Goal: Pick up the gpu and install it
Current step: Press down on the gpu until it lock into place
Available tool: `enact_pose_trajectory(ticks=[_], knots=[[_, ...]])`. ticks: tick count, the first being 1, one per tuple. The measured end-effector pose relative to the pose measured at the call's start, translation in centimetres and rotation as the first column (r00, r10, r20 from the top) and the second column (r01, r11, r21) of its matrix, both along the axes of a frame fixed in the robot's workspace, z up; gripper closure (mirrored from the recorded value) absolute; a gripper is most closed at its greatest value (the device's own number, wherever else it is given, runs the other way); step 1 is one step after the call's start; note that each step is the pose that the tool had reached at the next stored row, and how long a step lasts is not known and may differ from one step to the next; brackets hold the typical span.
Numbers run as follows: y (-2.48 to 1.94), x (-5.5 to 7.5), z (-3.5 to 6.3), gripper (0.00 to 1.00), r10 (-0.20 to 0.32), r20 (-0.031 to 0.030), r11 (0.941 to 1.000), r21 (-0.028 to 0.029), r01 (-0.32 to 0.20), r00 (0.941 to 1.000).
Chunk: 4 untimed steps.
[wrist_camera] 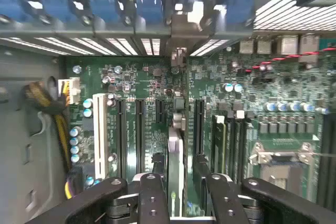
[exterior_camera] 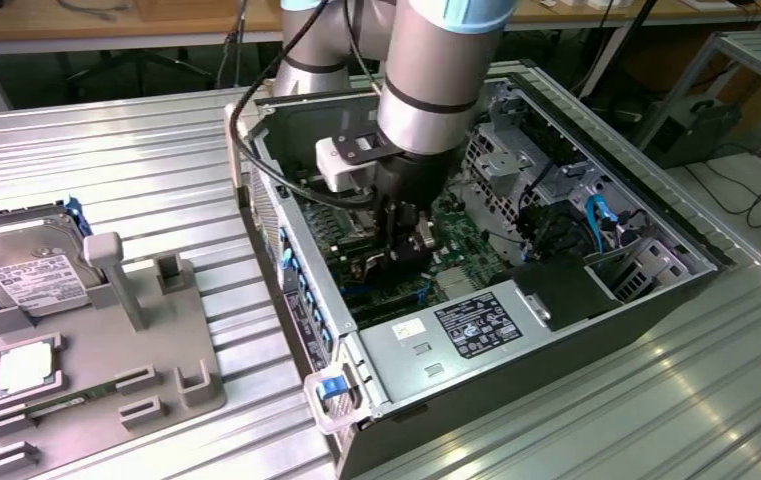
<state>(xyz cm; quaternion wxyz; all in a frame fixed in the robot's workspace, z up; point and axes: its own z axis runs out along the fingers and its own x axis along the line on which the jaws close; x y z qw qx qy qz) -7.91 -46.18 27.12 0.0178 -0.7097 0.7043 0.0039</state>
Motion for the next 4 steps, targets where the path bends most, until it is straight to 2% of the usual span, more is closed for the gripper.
enact_pose_trajectory(ticks=[2, 3, 4], knots=[[0.12, 0.0, 1.66, 0.64, 0.000, 0.0020, 1.0000, -0.0088, 0.000, 1.0000], [0.12, 0.0, 2.54, 0.64, 0.000, 0.0022, 1.0000, -0.0095, 0.000, 1.0000], [0.12, 0.0, 2.58, 0.66, 0.000, 0.0022, 1.0000, -0.0095, 0.000, 1.0000]])
